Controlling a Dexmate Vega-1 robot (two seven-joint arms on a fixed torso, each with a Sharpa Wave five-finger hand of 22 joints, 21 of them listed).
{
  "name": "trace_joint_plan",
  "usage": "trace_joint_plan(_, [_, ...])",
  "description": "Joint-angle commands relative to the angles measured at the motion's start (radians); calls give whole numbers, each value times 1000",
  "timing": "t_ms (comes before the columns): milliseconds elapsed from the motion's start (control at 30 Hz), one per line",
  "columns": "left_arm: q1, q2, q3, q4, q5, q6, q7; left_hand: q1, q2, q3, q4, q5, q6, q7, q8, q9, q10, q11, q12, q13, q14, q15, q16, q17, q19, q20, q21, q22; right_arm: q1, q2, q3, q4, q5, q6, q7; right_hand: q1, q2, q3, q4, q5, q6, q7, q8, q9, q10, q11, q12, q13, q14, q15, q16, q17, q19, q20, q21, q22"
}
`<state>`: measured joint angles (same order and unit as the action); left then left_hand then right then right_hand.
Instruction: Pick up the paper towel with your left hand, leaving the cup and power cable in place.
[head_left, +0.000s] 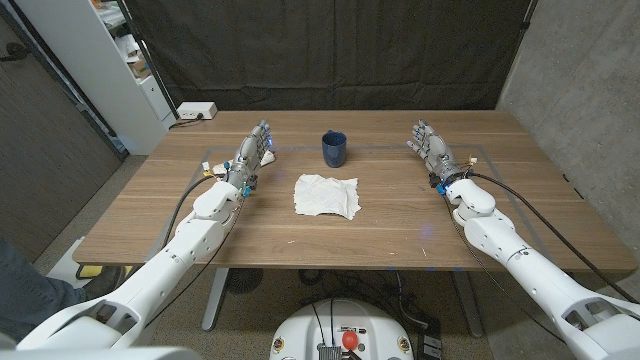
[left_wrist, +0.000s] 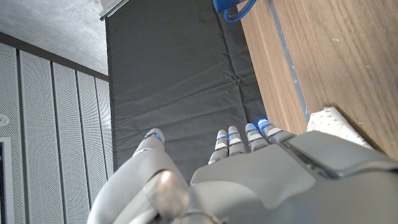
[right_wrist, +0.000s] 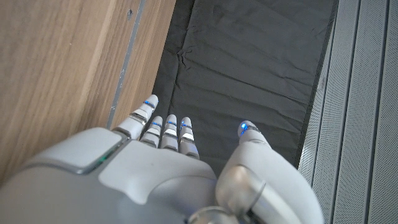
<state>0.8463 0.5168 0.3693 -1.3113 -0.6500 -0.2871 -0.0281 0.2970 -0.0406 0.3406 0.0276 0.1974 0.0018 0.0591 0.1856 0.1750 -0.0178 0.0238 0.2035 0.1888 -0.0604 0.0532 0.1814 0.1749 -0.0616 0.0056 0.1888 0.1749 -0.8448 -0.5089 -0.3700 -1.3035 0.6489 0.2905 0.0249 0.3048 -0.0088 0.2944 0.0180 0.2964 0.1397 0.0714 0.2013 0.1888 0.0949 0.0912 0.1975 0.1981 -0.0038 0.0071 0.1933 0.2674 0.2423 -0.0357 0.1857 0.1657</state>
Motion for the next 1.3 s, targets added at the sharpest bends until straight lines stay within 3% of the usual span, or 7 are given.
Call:
trace_joint_plan(33, [18, 22, -9, -46, 0, 19, 13, 10, 3, 7, -1, 6, 2, 8, 6, 3, -4, 7, 6, 2, -9, 2, 6, 5, -10, 3, 4, 2, -10, 4, 1, -7, -3, 8, -14, 9, 0, 7, 1, 5, 9, 2, 4, 3, 6, -2, 4, 3, -4, 7, 4, 2, 8, 1, 4, 4])
trace_joint_plan(833, [24, 42, -12, -57, 1, 2, -18, 10, 6, 6, -4, 4, 5, 5, 5, 3, -1, 3, 7, 2, -3, 0, 8, 5, -19, 6, 2, 3, -43, -18, 13, -49, -10, 6, -41, 10, 3, 6, -1, 6, 12, 3, 3, 3, 4, -1, 3, 1, -6, 8, 4, -4, 5, 3, 3, 4])
trace_joint_plan(1300, [39, 65, -6, -119, 27, 4, -11, 10, 9, 5, -6, 3, 6, 5, 4, 3, -1, 6, 6, 2, -5, 3, 6, 5, -27, 8, 1, 3, -51, -15, 21, -36, 0, 17, -37, 11, 5, 5, -2, 7, 12, 2, 2, 3, 3, -1, 2, 0, -6, 9, 4, -8, 4, 4, 3, 4])
